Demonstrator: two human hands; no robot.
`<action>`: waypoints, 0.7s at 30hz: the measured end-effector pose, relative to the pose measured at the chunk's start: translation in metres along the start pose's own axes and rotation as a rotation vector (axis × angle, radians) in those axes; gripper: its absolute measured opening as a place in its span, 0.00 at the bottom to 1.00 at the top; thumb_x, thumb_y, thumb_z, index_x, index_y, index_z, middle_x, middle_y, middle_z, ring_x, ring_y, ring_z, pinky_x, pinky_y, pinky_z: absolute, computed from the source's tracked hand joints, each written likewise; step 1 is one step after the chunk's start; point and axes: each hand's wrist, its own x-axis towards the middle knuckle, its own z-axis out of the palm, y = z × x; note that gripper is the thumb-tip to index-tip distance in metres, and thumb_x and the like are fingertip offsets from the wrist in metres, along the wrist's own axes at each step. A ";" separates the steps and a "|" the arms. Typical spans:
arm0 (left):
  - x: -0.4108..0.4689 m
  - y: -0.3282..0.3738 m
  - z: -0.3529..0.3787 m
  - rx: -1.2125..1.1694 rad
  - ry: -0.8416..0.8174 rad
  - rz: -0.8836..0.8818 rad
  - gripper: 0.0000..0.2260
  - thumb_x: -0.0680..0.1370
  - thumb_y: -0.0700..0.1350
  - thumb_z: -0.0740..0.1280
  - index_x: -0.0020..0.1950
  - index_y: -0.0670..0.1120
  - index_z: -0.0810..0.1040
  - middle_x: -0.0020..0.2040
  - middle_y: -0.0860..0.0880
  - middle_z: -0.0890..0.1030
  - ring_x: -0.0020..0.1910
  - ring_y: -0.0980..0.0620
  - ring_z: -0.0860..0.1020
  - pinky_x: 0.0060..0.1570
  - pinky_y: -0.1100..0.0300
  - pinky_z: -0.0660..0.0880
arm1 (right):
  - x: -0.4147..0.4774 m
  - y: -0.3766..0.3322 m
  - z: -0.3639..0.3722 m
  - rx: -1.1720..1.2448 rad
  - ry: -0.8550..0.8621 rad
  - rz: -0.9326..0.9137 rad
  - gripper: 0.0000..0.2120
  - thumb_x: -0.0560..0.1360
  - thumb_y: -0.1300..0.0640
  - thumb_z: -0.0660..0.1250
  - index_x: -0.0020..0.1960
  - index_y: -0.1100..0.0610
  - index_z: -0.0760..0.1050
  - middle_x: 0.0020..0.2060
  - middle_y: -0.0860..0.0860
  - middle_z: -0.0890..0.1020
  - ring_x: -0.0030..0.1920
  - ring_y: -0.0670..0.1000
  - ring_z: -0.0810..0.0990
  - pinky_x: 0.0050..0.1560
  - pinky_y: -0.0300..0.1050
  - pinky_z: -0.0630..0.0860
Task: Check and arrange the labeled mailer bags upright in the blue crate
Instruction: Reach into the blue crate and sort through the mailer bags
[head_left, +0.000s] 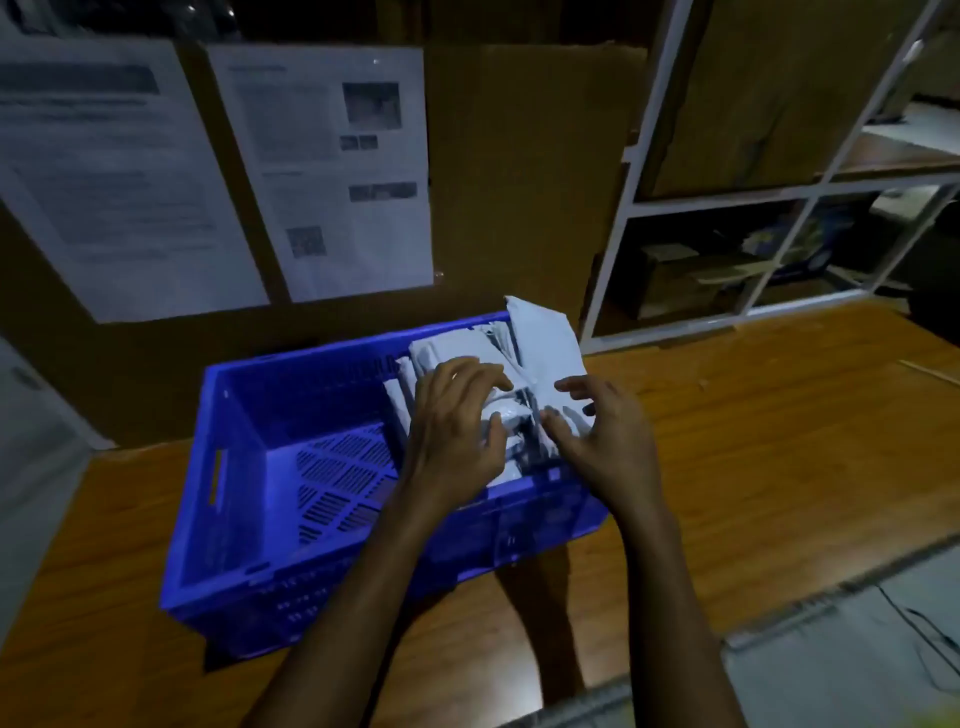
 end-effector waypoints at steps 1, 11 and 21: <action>0.000 -0.001 0.003 0.000 0.000 0.011 0.15 0.73 0.40 0.70 0.60 0.45 0.79 0.61 0.48 0.80 0.68 0.47 0.73 0.70 0.52 0.65 | 0.000 0.003 0.002 -0.014 -0.034 0.021 0.22 0.74 0.45 0.76 0.66 0.45 0.75 0.63 0.51 0.78 0.63 0.54 0.76 0.54 0.49 0.78; -0.009 -0.003 0.016 0.024 -0.009 -0.060 0.16 0.74 0.40 0.70 0.61 0.48 0.79 0.62 0.49 0.81 0.70 0.50 0.71 0.75 0.60 0.53 | -0.006 0.016 0.015 -0.193 -0.175 0.105 0.33 0.70 0.51 0.80 0.71 0.44 0.71 0.72 0.52 0.69 0.73 0.54 0.67 0.65 0.50 0.76; 0.004 0.007 0.018 0.016 0.060 0.024 0.15 0.73 0.38 0.71 0.59 0.47 0.80 0.58 0.49 0.82 0.67 0.49 0.73 0.70 0.54 0.62 | -0.004 0.031 -0.004 -0.107 0.318 -0.209 0.08 0.75 0.60 0.76 0.53 0.58 0.83 0.47 0.54 0.86 0.45 0.51 0.84 0.40 0.39 0.77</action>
